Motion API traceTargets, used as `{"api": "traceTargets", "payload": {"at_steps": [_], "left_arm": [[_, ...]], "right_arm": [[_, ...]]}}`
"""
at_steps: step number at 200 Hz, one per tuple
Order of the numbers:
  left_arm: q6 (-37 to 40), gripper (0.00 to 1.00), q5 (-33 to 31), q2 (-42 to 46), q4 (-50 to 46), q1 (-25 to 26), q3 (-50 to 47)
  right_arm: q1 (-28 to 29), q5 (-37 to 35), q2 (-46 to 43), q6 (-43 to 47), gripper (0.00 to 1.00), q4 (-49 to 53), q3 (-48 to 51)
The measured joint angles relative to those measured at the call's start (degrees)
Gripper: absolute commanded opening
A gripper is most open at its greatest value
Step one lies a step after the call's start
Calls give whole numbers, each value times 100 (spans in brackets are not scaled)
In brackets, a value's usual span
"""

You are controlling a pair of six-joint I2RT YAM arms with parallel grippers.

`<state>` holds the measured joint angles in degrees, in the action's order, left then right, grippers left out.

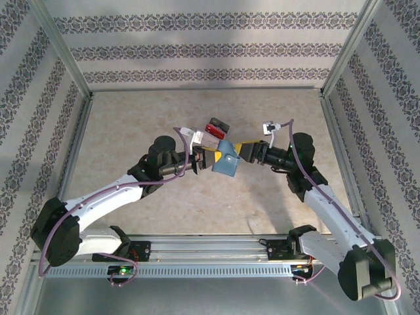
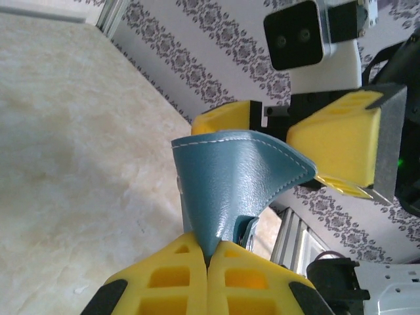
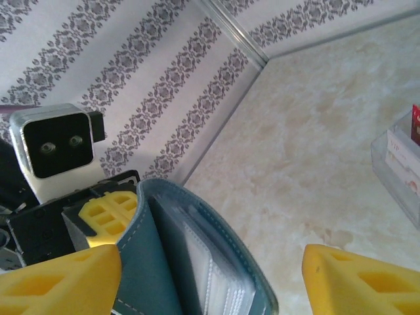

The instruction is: Take the credit cards out of the card holder

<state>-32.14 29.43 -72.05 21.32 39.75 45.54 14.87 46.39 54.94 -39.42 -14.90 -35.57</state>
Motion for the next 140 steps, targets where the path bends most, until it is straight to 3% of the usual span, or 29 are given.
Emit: {"api": "traceTargets", "payload": {"at_steps": [44,88,117,140], "left_arm": [[-70,0,39,-44,240,4,-4],[-186,0,109,-280,479,4,-4],[-282,0,210,-356,533,4,-4],[-293,0,216,-356,538,4,-4]], "right_arm": [[-83,-417,-807,-317,87,-76,411],[48,-520,-750,-420,89,-142,411],[236,-568,-457,-417,83,-149,411],[302,-656,-256,-450,70,-164,404]]}}
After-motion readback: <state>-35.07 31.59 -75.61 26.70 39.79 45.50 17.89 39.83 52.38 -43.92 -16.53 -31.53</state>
